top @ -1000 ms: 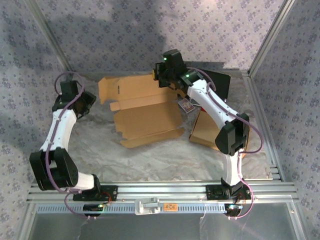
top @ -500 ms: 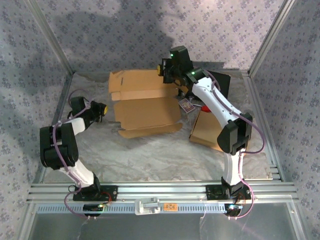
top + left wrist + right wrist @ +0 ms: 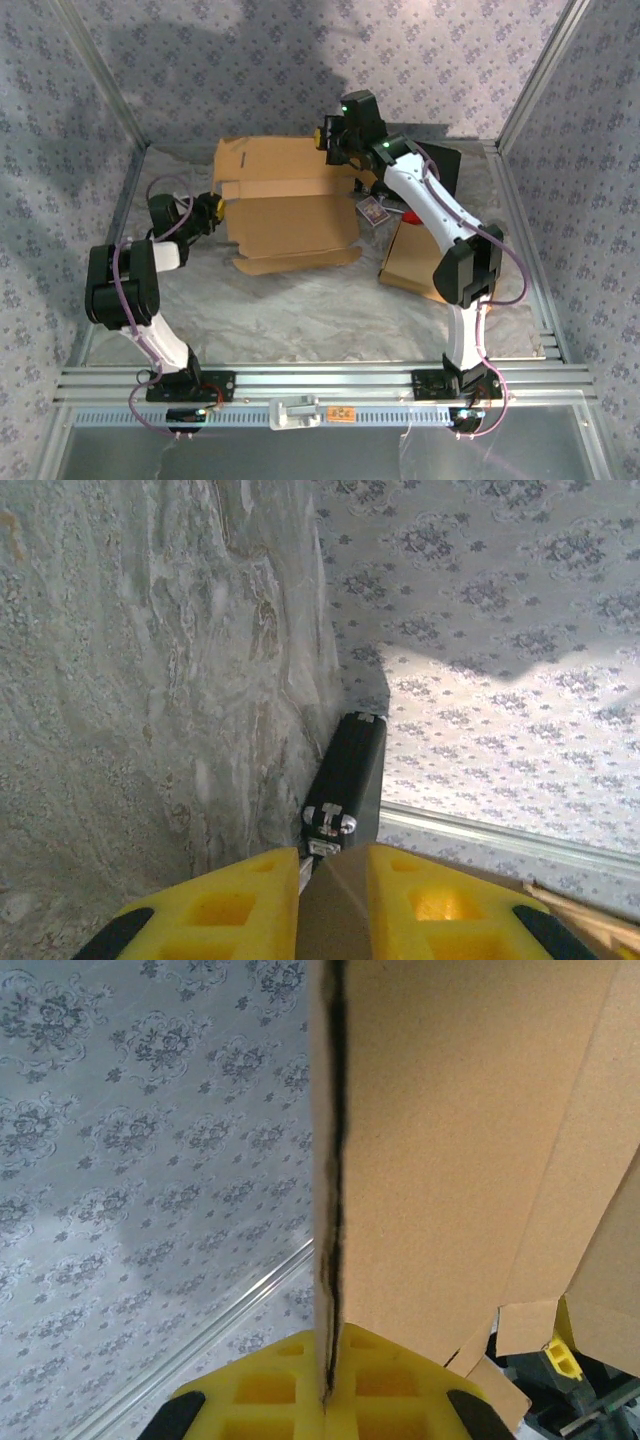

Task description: Fold the paper box

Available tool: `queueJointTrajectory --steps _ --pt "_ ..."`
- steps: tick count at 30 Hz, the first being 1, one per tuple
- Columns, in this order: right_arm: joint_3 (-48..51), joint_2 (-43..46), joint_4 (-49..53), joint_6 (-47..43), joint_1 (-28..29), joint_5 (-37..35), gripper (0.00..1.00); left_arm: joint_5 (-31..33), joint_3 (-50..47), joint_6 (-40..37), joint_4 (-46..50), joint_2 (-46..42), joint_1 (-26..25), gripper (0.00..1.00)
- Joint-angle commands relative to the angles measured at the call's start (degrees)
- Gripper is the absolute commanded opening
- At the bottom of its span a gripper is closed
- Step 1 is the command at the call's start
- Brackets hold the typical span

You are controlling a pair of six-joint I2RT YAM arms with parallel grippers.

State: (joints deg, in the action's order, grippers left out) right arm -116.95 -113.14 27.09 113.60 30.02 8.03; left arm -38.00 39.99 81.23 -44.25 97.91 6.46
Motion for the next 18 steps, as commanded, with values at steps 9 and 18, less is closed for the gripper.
queueJointTrajectory --steps 9,18 --pt "-2.3 -2.5 -1.3 1.5 0.7 1.4 0.00 -2.2 -2.2 -4.7 -3.2 -6.1 -1.7 0.39" --pt "-0.9 -2.6 -2.3 2.6 2.3 1.6 0.00 -1.2 0.3 -15.8 12.6 -7.9 -4.2 0.46"
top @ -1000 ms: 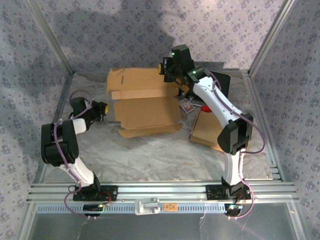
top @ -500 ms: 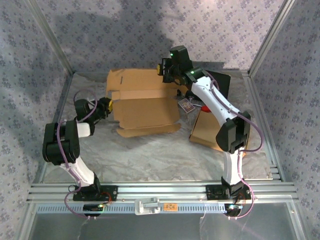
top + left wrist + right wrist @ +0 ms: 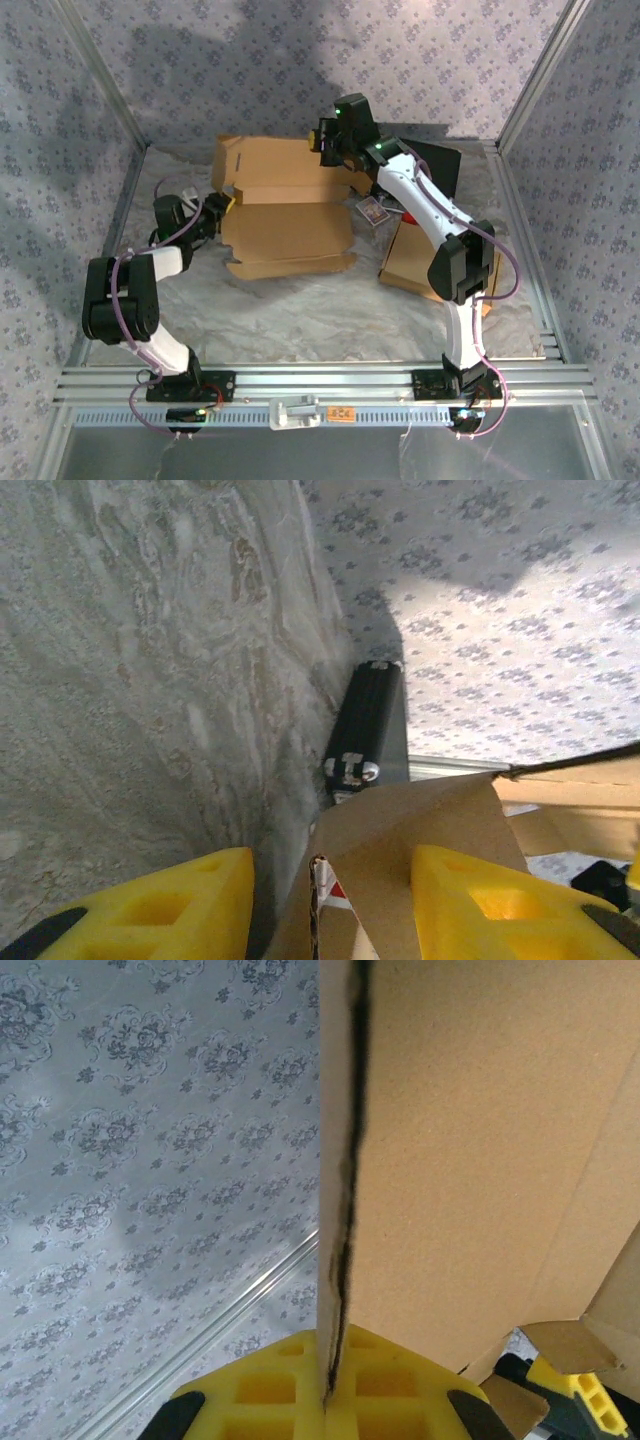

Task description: Fold the paper box

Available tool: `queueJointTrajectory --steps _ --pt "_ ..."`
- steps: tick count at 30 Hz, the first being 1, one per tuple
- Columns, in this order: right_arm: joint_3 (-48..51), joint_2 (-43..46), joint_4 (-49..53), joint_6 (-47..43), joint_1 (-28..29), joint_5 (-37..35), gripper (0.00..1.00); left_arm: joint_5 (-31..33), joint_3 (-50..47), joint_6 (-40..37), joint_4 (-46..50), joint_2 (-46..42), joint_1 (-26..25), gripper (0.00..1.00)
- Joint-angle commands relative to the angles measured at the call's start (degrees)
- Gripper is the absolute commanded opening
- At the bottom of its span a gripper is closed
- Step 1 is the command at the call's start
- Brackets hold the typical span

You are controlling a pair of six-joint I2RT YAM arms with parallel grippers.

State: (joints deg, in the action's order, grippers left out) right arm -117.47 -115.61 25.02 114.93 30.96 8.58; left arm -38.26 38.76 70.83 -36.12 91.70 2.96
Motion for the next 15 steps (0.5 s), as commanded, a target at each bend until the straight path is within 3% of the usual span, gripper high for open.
queueJointTrajectory --steps 1,5,10,15 --pt "-0.2 -0.1 -0.2 1.2 1.6 0.9 0.00 -0.5 1.6 -6.8 6.6 -2.1 -0.7 0.45" --pt "0.6 0.0 -0.7 0.3 2.0 0.7 0.00 2.6 1.5 -13.2 17.4 -5.7 -0.3 0.46" --pt "0.8 -1.4 -3.4 -5.5 2.8 0.5 0.00 11.3 1.9 -24.5 41.6 -13.3 0.1 0.50" --pt "0.1 -4.9 -7.4 -10.6 4.7 1.8 0.00 18.4 -2.9 -27.2 56.0 -20.3 0.2 0.53"
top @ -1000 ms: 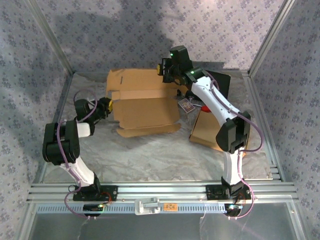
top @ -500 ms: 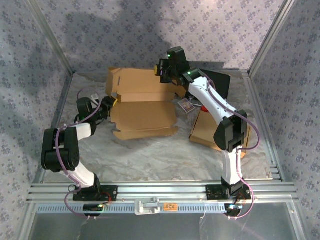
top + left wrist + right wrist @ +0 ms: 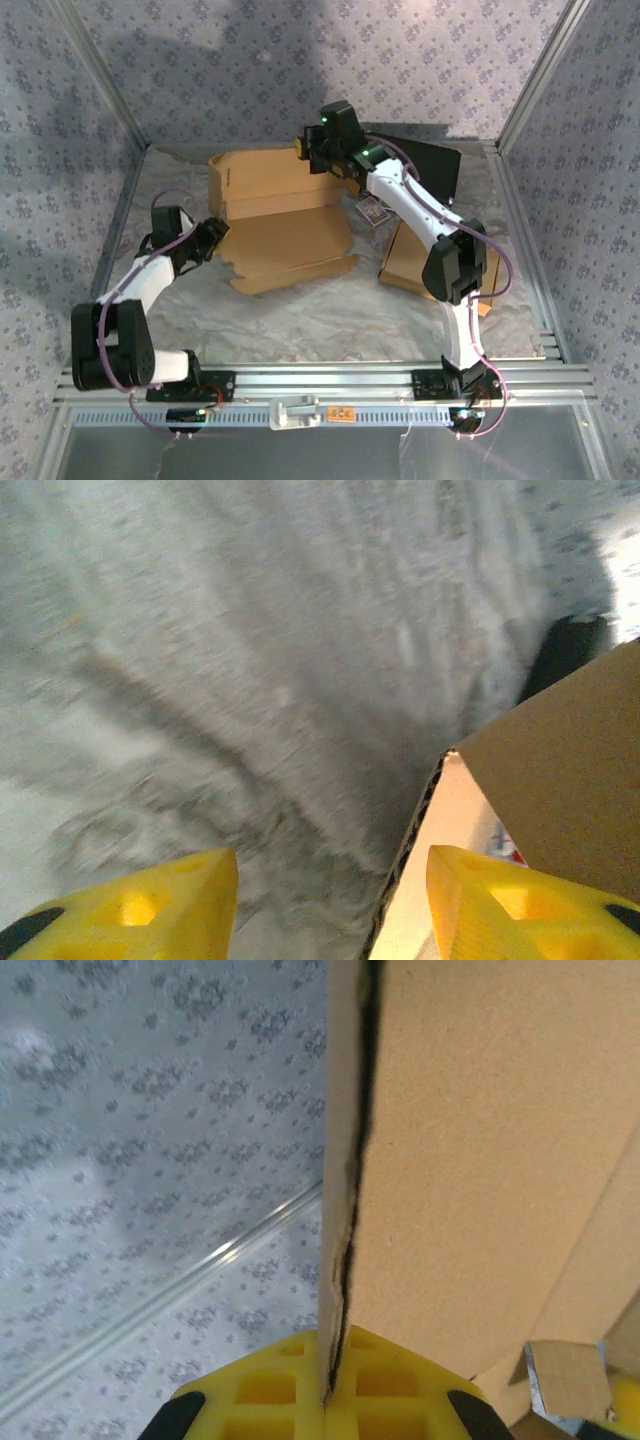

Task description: Fold the paper box

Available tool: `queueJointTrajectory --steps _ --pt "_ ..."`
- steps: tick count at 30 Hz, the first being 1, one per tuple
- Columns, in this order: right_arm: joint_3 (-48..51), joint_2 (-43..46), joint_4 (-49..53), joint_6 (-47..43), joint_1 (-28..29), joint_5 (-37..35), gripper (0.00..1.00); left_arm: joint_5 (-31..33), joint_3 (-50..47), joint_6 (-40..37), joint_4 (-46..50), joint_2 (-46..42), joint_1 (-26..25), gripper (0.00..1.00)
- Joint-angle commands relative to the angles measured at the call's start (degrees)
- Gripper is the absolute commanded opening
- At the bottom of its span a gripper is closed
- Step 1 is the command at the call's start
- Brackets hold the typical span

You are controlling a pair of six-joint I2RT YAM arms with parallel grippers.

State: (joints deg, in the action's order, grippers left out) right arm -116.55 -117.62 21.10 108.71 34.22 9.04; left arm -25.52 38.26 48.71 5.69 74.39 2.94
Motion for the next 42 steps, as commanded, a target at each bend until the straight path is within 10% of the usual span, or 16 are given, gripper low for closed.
queueJointTrajectory --steps 1,21,32,42 --pt "-1.0 -3.6 -4.5 -5.1 1.9 1.6 0.00 7.1 -3.5 -5.3 16.5 -4.1 0.2 0.53" --pt "2.7 -9.6 -16.5 -19.9 3.8 3.8 0.00 8.6 -4.5 3.8 24.1 -14.8 -2.9 0.40" --pt "8.4 -10.8 -23.3 -24.7 2.5 9.5 0.00 18.1 2.5 -10.5 30.8 -17.4 -0.7 0.27" --pt "8.6 -13.3 -23.4 -27.1 0.7 13.5 0.00 17.6 5.3 -18.3 17.3 -9.6 4.1 0.27"
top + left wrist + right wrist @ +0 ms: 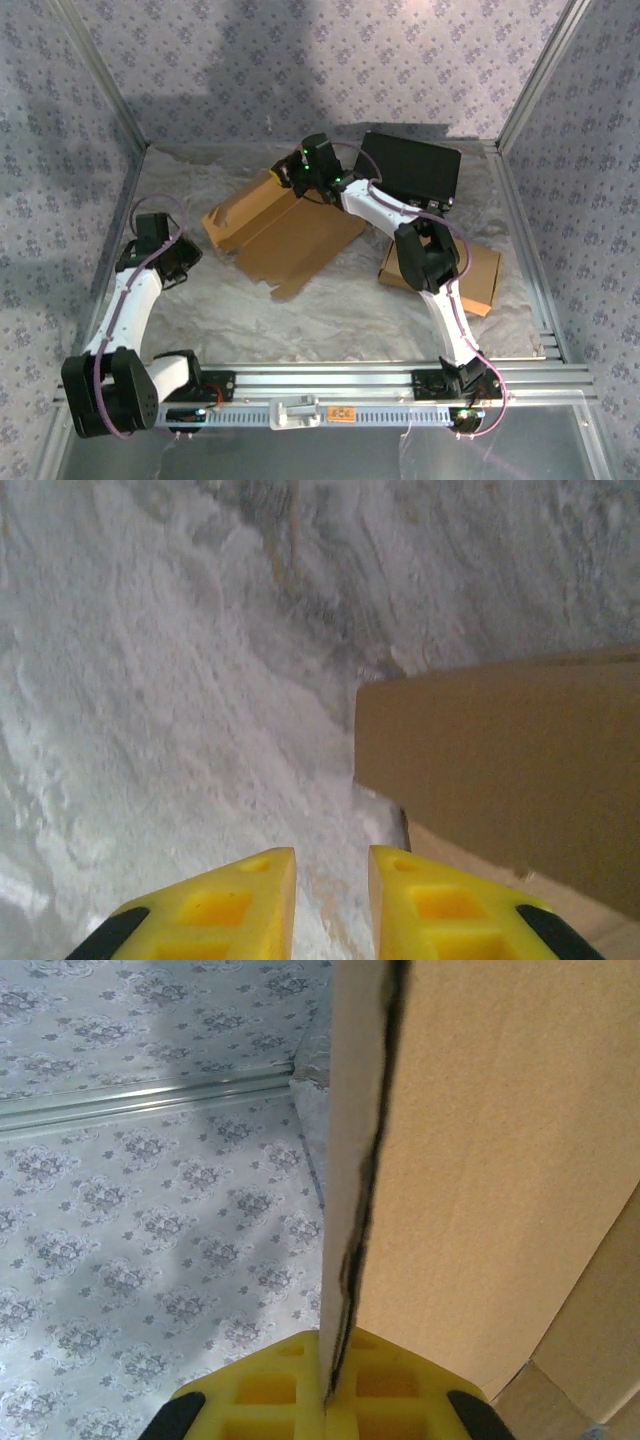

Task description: Fold the paper box

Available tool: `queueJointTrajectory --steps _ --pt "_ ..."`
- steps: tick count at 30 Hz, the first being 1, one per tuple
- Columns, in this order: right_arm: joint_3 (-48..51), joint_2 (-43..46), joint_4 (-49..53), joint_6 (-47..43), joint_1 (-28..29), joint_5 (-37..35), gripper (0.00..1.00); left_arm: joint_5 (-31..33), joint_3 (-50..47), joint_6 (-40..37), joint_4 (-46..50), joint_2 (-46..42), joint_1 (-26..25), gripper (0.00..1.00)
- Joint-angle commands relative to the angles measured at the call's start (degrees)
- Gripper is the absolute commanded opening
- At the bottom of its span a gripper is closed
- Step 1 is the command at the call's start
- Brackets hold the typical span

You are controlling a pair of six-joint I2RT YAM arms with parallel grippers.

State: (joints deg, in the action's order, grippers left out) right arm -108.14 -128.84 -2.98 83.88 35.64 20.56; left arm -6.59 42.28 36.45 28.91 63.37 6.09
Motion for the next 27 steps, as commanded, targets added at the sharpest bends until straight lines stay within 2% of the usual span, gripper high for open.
queueJointTrajectory --steps 1,6,12,19,27 --pt "-0.2 -2.4 0.6 -2.4 -0.9 2.4 0.00 -1.7 1.4 -8.2 -7.0 2.3 1.1 0.28" --pt "-2.3 -3.7 1.0 -3.3 -1.4 4.9 0.00 -7.2 2.2 -16.4 -11.5 7.9 1.4 0.32" --pt "-1.0 -4.2 -2.0 -3.0 -1.6 6.1 0.00 -13.0 6.1 -23.1 -11.0 13.7 1.4 0.37" --pt "-1.5 -5.0 -3.0 -2.5 -1.6 6.1 0.00 -20.1 7.6 -29.3 -9.6 16.3 -0.4 0.40" --pt "-0.1 -5.2 -5.2 -2.4 -0.7 5.4 0.00 -17.8 6.5 -28.2 -10.7 16.7 -4.2 0.44"
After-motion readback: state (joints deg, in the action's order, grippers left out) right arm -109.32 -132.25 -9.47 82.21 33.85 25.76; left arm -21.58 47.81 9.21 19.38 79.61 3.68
